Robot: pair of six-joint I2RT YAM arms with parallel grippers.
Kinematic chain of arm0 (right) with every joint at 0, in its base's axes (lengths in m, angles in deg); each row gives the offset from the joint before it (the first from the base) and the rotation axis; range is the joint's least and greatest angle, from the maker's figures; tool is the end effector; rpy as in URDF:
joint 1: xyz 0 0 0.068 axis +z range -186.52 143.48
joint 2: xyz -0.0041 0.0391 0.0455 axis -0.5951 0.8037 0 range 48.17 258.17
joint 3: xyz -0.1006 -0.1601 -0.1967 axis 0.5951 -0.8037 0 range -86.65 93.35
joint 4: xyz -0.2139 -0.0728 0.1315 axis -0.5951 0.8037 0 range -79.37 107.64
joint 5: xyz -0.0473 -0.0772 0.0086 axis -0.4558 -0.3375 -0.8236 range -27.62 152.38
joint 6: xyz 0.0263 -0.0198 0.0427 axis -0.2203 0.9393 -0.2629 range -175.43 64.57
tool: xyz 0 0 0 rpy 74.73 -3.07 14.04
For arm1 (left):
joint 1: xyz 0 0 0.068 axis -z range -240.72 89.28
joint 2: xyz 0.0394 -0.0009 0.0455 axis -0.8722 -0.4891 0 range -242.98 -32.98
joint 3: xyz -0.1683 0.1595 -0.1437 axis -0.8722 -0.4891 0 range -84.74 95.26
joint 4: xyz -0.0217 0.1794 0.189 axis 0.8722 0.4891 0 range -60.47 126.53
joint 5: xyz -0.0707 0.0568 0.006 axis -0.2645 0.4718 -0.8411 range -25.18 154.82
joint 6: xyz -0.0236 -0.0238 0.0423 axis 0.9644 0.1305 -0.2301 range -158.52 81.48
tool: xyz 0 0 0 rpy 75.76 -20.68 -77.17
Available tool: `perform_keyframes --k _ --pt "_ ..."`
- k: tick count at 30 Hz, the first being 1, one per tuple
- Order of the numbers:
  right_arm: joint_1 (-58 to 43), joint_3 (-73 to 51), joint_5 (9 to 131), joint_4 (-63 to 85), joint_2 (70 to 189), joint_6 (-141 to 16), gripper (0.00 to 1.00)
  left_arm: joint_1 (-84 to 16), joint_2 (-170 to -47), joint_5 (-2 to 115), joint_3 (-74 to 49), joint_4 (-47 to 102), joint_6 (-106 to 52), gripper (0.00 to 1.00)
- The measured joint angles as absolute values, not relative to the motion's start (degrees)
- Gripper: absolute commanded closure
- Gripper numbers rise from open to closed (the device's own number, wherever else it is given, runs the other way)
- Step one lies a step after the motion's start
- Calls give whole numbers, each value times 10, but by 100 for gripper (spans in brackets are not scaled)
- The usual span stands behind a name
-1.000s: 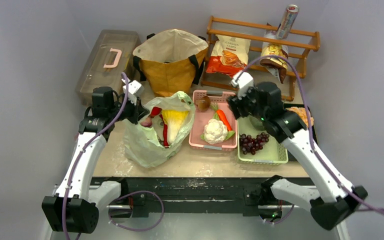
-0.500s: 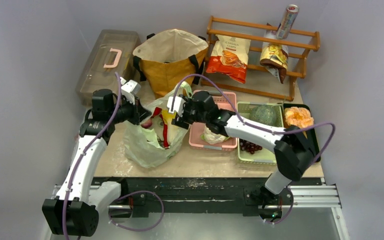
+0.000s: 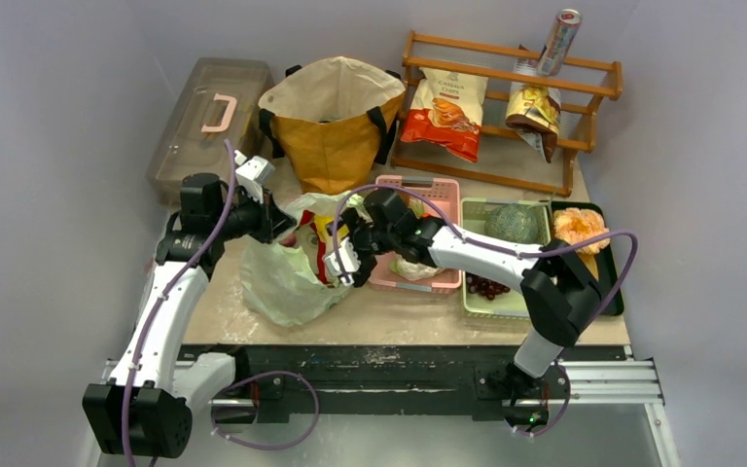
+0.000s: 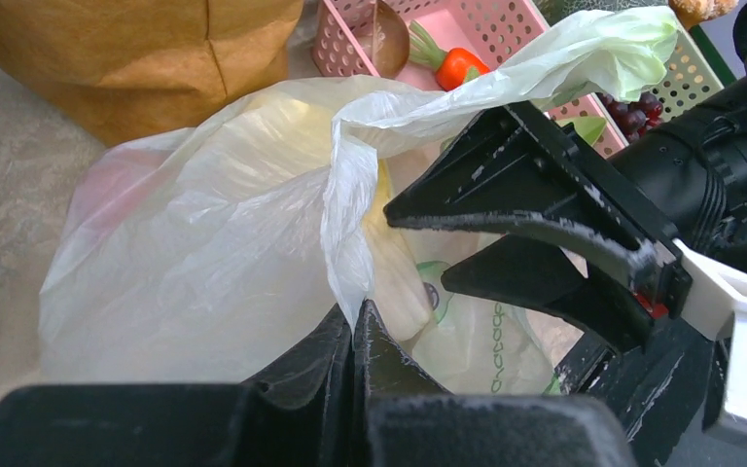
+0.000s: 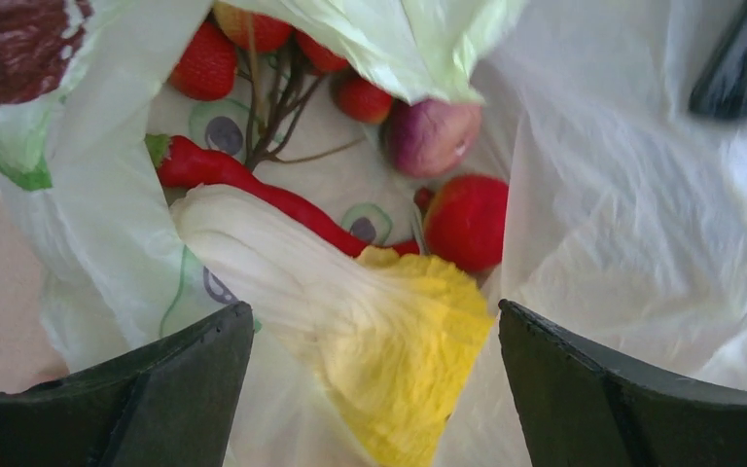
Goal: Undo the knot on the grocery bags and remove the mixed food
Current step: Pick up the fake vegetable from the takeout bag.
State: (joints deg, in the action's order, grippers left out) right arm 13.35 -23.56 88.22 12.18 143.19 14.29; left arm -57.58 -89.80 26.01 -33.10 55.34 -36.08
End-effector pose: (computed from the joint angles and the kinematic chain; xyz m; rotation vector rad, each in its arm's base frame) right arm 0.2275 0.2938 0.2394 -1.9328 0.8275 0.2782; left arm 0.2107 -0.0338 0.3196 0.4169 2.0272 -0.7700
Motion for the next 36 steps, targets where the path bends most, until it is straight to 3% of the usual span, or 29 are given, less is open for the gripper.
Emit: perform_keyframes --k 8,15,32,33,36 --pt "133 -17 934 436 1536 481 6 -576 -910 250 -331 555 -361 100" --pt "133 115 904 631 1625 602 7 -576 -912 244 -331 554 -358 100" --pt "158 160 787 660 1714 631 9 -576 -927 243 -331 544 -346 100" --pt "159 161 783 656 1717 631 13 -576 -928 243 -331 544 -346 100" --pt "161 156 777 643 1721 631 45 -576 -929 243 -331 544 -346 100"
